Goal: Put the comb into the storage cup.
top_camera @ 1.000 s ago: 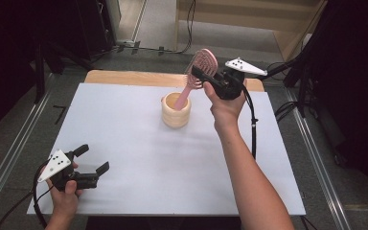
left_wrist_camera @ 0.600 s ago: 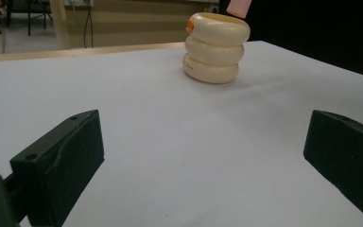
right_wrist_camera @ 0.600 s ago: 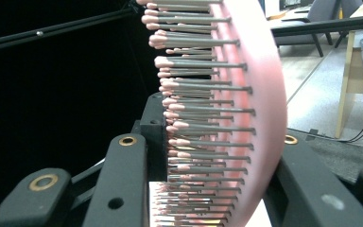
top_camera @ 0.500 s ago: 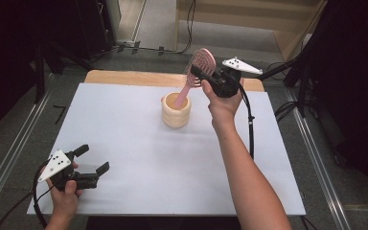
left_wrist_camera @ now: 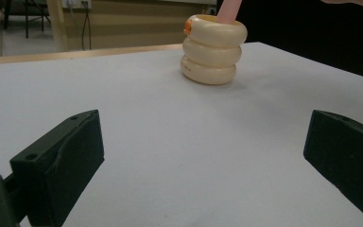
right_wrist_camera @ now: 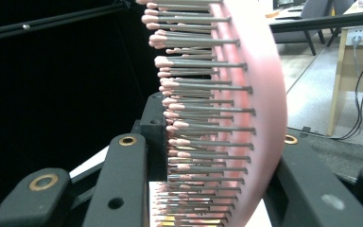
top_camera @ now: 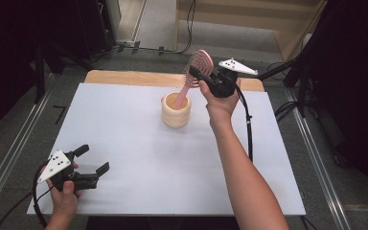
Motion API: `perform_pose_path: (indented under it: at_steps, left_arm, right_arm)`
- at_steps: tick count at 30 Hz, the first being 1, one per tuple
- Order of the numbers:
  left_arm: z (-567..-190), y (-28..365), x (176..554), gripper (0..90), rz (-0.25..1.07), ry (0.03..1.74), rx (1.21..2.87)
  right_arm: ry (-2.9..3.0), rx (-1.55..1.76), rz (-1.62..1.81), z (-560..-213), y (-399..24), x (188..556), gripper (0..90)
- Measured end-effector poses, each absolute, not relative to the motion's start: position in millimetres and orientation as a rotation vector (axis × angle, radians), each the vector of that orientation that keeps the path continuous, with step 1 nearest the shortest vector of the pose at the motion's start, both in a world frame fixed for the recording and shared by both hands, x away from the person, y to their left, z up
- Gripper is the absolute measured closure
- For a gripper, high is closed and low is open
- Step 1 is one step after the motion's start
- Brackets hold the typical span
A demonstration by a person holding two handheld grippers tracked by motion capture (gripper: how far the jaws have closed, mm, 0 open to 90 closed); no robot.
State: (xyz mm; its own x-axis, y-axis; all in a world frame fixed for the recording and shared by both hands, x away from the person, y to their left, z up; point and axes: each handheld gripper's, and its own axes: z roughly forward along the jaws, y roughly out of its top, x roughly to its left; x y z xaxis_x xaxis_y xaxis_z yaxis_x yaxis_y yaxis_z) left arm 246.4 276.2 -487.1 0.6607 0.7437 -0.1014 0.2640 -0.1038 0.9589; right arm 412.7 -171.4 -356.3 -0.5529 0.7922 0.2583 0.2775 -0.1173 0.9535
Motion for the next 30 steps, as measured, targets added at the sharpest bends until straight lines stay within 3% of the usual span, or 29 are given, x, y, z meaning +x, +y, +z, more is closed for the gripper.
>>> perform_pose_path:
  at_steps: [30]
  left_arm:
    - [-487, 276, 246, 0.0, 0.496, 0.825, 1.675]
  right_arm:
    - [1.788, 1.235, 1.666, -389, -159, 423, 61.9]
